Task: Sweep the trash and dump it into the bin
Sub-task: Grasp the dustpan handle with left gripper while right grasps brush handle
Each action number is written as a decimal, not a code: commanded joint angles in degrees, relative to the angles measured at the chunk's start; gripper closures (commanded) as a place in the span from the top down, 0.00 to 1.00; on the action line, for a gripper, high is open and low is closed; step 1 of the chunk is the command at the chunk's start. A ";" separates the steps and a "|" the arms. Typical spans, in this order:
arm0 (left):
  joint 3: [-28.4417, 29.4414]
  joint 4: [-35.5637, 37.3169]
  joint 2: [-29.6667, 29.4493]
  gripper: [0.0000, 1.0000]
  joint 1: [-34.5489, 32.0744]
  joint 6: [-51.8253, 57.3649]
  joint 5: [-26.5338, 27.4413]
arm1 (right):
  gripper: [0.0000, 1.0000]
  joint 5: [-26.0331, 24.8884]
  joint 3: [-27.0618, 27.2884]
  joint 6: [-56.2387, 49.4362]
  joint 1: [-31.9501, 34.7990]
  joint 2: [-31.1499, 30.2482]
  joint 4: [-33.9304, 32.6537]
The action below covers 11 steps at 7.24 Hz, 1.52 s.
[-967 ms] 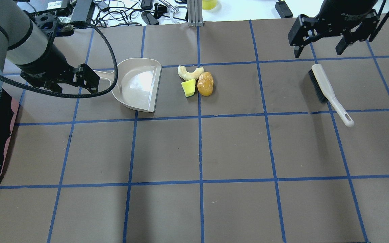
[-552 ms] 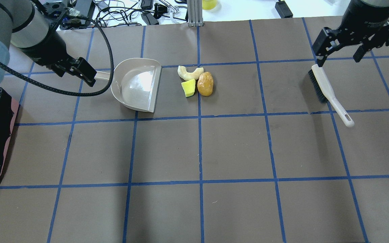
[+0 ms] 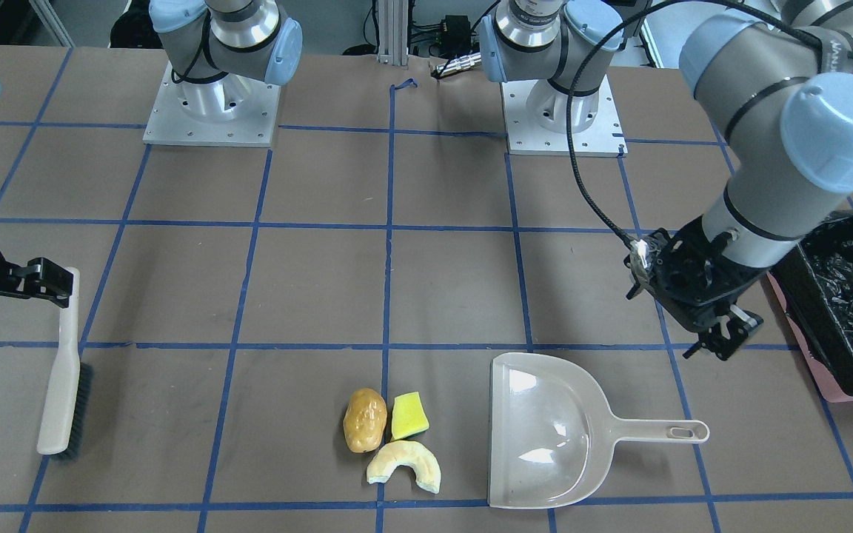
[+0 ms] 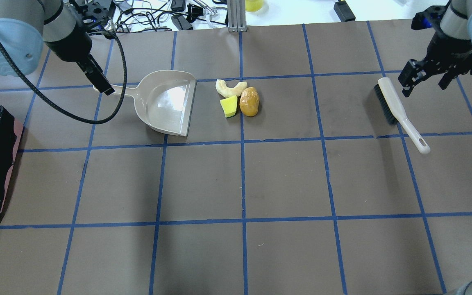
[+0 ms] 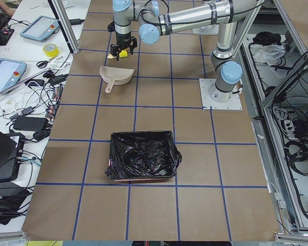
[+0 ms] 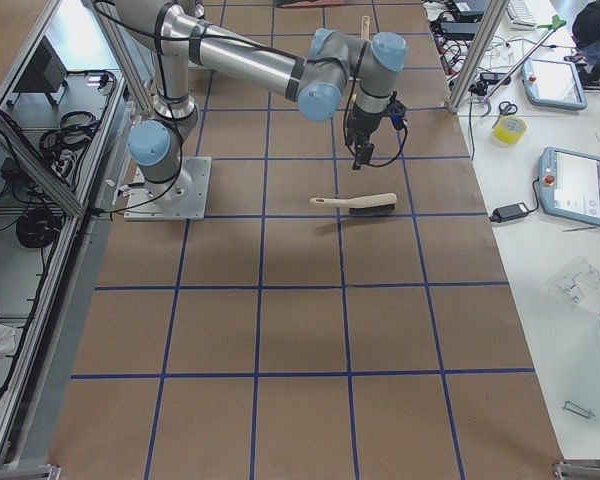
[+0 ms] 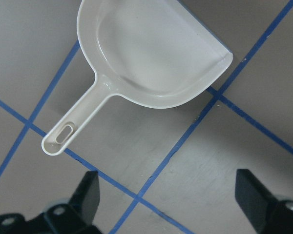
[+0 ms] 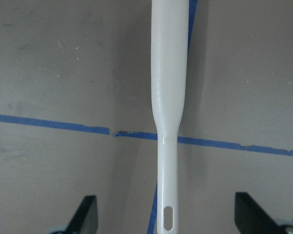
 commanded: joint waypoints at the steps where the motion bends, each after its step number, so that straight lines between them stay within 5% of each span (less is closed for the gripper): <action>1: 4.59 2.80 -6.71 0.98 2.97 12.50 -0.38 | 0.99 -0.42 11.23 -4.91 -1.42 0.44 -12.22; 6: 9.18 4.57 -17.80 0.99 2.98 26.86 -0.03 | 0.91 -0.50 14.26 -9.32 -4.67 0.61 -11.47; 8: 8.83 5.62 -19.48 0.99 2.98 27.58 -0.12 | 0.78 -0.86 14.35 -9.67 -4.76 0.70 -11.29; 11: 9.17 6.41 -20.71 0.98 2.98 27.58 -0.03 | 0.45 -0.86 14.35 -9.41 -4.76 0.79 -11.20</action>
